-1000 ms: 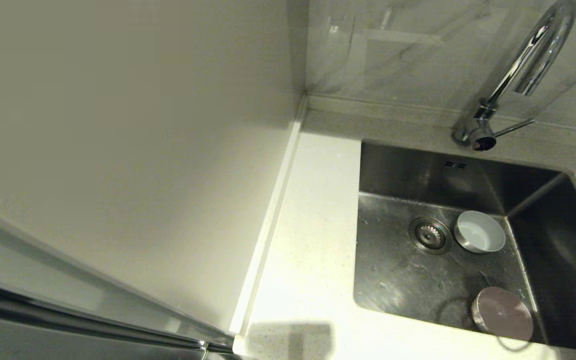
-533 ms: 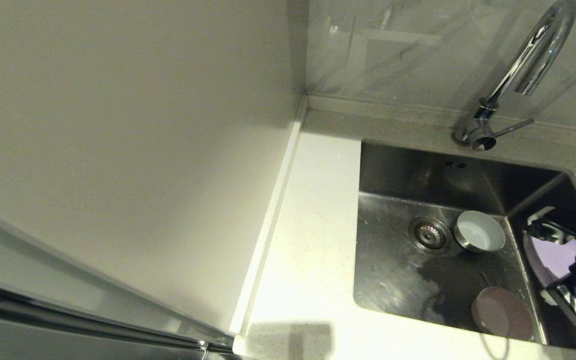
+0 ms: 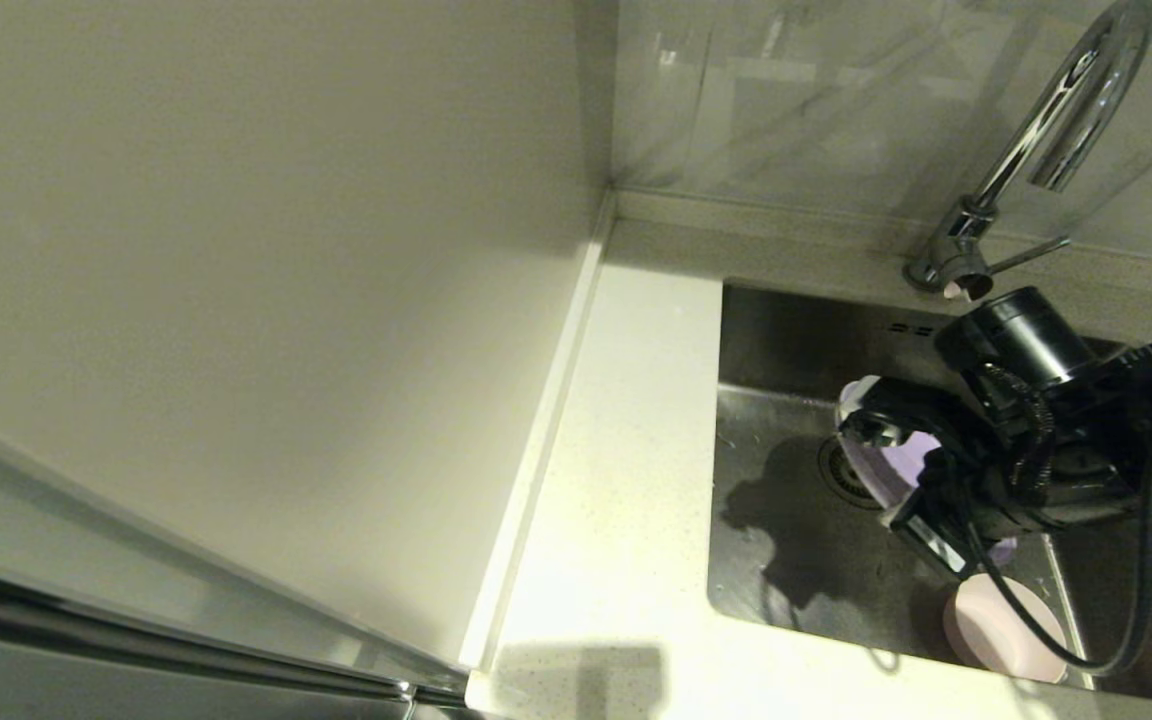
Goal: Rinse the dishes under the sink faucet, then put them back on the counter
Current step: Put a plate into the sink
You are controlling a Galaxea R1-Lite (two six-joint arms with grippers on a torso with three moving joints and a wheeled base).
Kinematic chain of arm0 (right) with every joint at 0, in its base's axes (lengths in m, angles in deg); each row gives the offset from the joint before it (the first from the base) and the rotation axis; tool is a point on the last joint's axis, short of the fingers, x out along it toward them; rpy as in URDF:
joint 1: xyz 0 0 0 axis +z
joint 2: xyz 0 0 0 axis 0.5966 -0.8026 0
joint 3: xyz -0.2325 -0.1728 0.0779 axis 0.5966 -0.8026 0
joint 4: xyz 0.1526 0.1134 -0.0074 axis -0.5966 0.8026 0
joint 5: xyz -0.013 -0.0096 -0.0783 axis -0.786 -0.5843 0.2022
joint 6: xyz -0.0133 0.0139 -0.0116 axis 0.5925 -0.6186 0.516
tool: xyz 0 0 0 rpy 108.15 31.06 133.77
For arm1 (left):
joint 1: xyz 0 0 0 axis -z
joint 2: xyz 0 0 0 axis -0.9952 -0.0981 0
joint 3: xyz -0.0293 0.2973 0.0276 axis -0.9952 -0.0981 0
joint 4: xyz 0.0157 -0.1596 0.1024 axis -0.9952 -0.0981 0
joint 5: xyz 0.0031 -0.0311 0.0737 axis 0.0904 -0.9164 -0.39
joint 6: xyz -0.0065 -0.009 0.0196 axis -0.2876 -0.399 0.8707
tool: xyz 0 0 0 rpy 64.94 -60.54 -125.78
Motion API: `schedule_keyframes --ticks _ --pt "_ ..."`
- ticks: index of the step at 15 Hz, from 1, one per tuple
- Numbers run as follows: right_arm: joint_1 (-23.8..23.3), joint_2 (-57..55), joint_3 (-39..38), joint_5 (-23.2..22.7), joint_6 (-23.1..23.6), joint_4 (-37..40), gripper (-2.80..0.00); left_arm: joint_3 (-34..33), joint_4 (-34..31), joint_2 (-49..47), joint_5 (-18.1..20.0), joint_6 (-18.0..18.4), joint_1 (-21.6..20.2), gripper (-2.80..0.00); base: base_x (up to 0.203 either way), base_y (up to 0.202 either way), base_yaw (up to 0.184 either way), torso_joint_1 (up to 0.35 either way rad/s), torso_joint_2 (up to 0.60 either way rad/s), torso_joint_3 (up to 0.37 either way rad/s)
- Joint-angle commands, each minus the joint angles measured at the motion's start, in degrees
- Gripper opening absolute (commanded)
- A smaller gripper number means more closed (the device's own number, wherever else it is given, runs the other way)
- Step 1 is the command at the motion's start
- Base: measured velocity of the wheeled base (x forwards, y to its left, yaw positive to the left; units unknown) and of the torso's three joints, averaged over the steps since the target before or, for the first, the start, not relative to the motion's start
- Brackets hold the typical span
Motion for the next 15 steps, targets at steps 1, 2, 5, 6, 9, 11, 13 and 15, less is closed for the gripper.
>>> schedule_keyframes --ticks 1,2,5,6,9,11,13,15 --pt "3.03 -6.5 0.98 0.04 0.12 -2.25 -2.8 -0.18 0.09 0.0 0.0 -0.01 -0.02 -2.8 0.0 0.0 0.0 0.0 0.0 0.0" --pt "3.87 -8.49 2.33 0.03 0.11 -2.61 -2.8 -0.18 0.09 0.0 0.0 -0.01 -0.01 -2.8 0.0 0.0 0.0 0.0 0.0 0.0" --pt "4.59 -14.91 5.86 0.02 0.07 -2.69 -2.8 -0.17 0.08 0.0 0.0 -0.01 -0.02 -2.8 0.0 0.0 0.0 0.0 0.0 0.0" --pt "4.6 -16.71 6.75 0.05 0.09 -2.62 -2.8 -0.18 0.02 0.0 0.0 -0.01 0.04 -2.8 0.0 0.0 0.0 0.0 0.0 0.0" --pt "4.58 -21.78 9.54 0.18 0.07 -2.34 -2.8 -0.18 0.09 0.0 0.0 -0.01 0.06 -2.8 0.0 0.0 0.0 0.0 0.0 0.0" --pt "4.68 -25.35 12.61 0.21 -0.02 -2.37 -2.8 -0.18 0.0 0.0 0.0 -0.01 -0.02 -2.8 0.0 0.0 0.0 0.0 0.0 0.0" --pt "5.26 -27.9 15.71 0.17 -0.65 -2.6 -2.8 -0.18 0.08 0.0 0.0 -0.01 -0.02 -2.8 0.0 0.0 0.0 0.0 0.0 0.0" --pt "5.46 -29.1 17.07 0.24 -1.66 -2.68 -2.8 -0.12 0.0 0.0 0.0 -0.01 0.0 -2.8 0.0 0.0 0.0 0.0 0.0 0.0"
